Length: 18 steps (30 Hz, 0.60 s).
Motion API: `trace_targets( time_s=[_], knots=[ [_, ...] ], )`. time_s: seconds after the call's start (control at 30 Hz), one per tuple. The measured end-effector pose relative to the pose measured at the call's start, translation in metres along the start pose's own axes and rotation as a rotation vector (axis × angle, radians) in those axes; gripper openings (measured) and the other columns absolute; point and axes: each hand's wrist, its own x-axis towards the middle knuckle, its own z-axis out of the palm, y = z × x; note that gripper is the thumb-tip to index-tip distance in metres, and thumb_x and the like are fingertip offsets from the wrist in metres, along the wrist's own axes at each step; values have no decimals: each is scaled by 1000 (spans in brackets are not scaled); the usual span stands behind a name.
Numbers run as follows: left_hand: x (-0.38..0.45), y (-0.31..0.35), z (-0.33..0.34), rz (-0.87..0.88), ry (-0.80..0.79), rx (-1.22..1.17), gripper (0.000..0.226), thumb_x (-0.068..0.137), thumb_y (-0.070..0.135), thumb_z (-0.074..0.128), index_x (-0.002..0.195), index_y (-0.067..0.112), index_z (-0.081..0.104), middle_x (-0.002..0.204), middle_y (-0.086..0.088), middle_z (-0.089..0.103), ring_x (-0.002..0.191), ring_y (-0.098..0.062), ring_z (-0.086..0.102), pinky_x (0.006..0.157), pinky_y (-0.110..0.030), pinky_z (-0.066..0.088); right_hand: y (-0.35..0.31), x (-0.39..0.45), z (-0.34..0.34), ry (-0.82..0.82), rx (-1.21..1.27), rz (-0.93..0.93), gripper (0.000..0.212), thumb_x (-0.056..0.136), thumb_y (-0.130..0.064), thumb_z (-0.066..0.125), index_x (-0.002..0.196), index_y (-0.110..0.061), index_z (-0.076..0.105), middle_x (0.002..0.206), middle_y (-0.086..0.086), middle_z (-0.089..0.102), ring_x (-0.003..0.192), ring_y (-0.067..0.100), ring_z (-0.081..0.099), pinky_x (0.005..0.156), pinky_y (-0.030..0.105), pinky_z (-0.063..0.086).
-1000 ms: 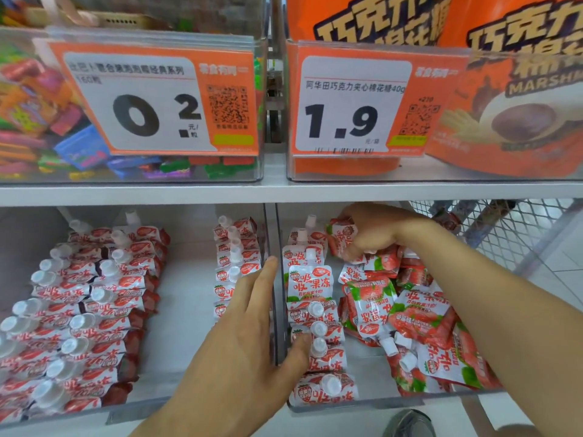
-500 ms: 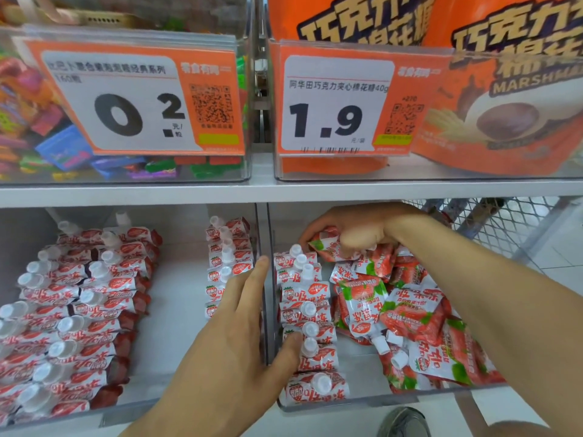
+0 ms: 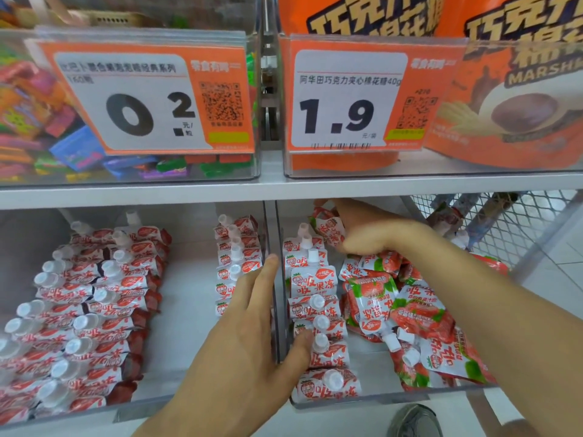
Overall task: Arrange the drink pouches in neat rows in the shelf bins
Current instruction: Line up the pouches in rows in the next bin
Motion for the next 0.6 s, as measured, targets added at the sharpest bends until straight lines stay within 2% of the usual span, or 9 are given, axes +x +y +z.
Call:
trace_targets(
  time_s=[0.03,0.1,0.17,0.27,0.3,0.37,0.43,0.5,0.6],
  knots=[
    [0,0,0,2,5,0,91,79,66,49,145,49,-10,136,35,11,116,7,45,78,1,30,0,0,1,68,45,-5,44,87,-8,68,120,-27,47,118,0,58,99,13,58,81,17,50],
    [-1,0,1,9,18,1,91,78,67,49,145,48,-9,137,34,12,115,6,46,81,-3,32,0,-2,1,106,114,-22,45,86,-10,70,126,-25,56,126,-2,61,112,16,59,89,27,51],
    [-1,-1,1,14,27,1,90,77,67,49,146,48,-6,138,34,13,114,5,48,81,-7,33,3,-4,-3,29,130,-58,41,87,-8,68,124,-27,66,122,-7,66,110,14,61,84,24,50],
    [-1,0,1,14,29,-4,91,78,64,52,146,48,-6,138,32,15,113,4,49,82,-8,34,9,-7,-7,-52,185,-54,53,87,-8,69,134,-30,60,123,-9,64,108,16,62,87,31,56],
    [-1,0,1,12,31,-4,91,78,64,52,146,48,-6,138,32,15,114,4,49,82,-7,33,10,-6,-6,0,261,-24,49,88,-15,71,133,-29,59,124,-10,64,108,16,62,89,35,57],
    [-1,0,1,7,32,1,91,78,65,51,146,48,-7,138,32,14,114,4,48,83,-7,33,9,-4,-1,130,417,35,28,93,-31,67,120,-26,65,121,-10,65,106,15,63,89,35,56],
    [0,0,1,10,34,3,90,77,66,49,146,48,-6,139,32,14,116,4,47,84,-7,34,3,-2,3,148,370,7,22,99,-36,56,114,-23,67,115,-6,67,103,17,63,84,30,52],
    [-1,0,0,10,28,5,90,77,67,48,146,47,-6,140,32,14,117,4,47,86,-7,34,-2,1,10,66,351,-20,33,103,-43,46,122,-21,62,117,-4,63,105,18,59,81,28,45],
    [-1,1,-1,9,30,-4,90,78,66,50,146,47,-7,139,32,14,117,4,46,88,-7,34,-5,3,18,-60,509,36,56,98,-62,40,137,-23,50,131,-5,57,118,18,56,101,36,45]
  ],
)
